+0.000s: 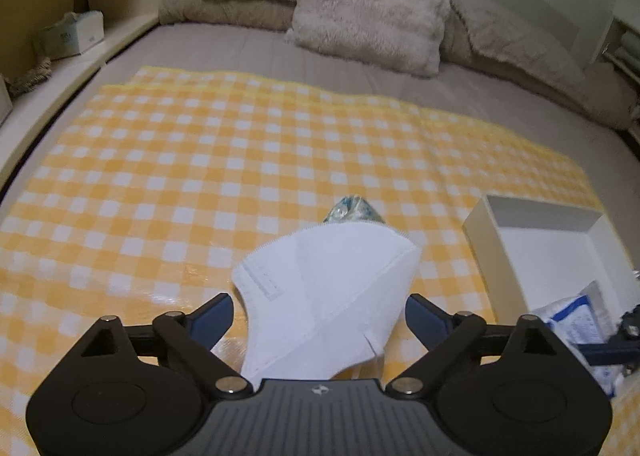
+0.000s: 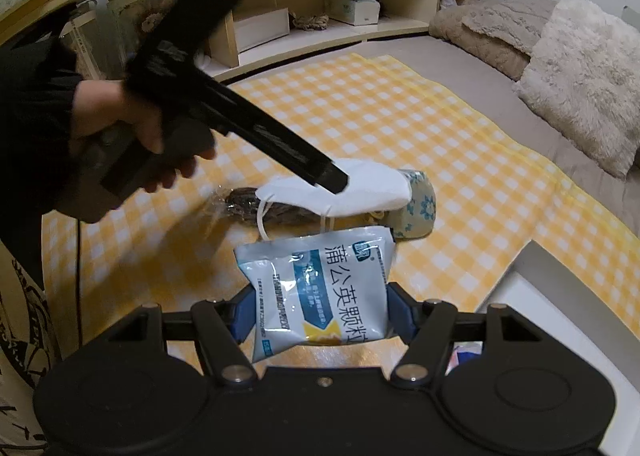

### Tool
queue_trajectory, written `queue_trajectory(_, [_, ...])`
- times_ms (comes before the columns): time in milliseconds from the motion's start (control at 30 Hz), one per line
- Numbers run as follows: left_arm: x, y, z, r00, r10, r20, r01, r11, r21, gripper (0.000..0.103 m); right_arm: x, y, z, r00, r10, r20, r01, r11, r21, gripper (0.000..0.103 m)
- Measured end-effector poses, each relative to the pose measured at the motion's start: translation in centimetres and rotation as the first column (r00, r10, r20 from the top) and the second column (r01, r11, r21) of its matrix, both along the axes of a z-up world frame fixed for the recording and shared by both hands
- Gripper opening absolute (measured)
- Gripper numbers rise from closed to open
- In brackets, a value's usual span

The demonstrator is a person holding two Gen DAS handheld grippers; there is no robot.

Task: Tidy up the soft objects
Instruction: 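Lift the white mask and medicine sachet and carry both toward the white box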

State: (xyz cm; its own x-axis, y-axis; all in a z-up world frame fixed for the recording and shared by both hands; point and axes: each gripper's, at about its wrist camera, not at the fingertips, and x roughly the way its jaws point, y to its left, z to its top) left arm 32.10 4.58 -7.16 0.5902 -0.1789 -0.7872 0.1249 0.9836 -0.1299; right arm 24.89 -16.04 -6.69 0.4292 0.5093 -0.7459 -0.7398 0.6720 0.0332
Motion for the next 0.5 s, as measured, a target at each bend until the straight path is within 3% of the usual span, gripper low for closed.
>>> queue_trajectory(200, [2.7, -0.2, -3.0, 0.995, 0.023, -0.096, -0.023, 1.000, 0.000, 0.092, 0.5, -0.6, -0.5, 1.000, 0.003, -0.025, -0.002, 1.000, 0.006, 0.067])
queue_trajectory(233, [3.1, 0.0, -3.4, 0.993, 0.029, -0.115, -0.031, 0.999, -0.017, 0.083, 0.5, -0.6, -0.6, 1.000, 0.003, -0.028, -0.003, 1.000, 0.004, 0.067])
queue_trajectory(267, [3.3, 0.0, -3.6, 0.991, 0.030, -0.130, -0.034, 0.999, -0.033, 0.063, 0.6, -0.7, -0.7, 1.000, 0.002, -0.030, -0.002, 1.000, 0.002, 0.067])
queue_trajectory(300, [3.6, 0.1, -3.8, 0.990, 0.029, -0.135, -0.035, 0.999, -0.041, 0.054, 0.6, -0.7, -0.8, 0.999, 0.001, -0.033, 0.000, 1.000, 0.001, 0.067])
queue_trajectory(367, [3.8, 0.0, -3.8, 0.991, 0.034, -0.128, -0.036, 0.999, -0.019, 0.027, 0.7, -0.7, -1.0, 0.999, -0.003, -0.039, 0.003, 1.000, -0.003, 0.067])
queue_trajectory(433, [4.0, 0.1, -3.9, 0.990, 0.040, -0.132, -0.043, 0.999, -0.024, 0.012, 0.9, -0.8, -1.1, 0.999, -0.006, -0.042, 0.006, 1.000, -0.008, 0.067])
queue_trajectory(500, [4.0, -0.1, -3.8, 0.992, 0.028, -0.123, -0.031, 0.999, -0.015, 0.009, 0.9, -0.9, -1.2, 0.999, -0.009, -0.044, 0.009, 1.000, -0.011, 0.067])
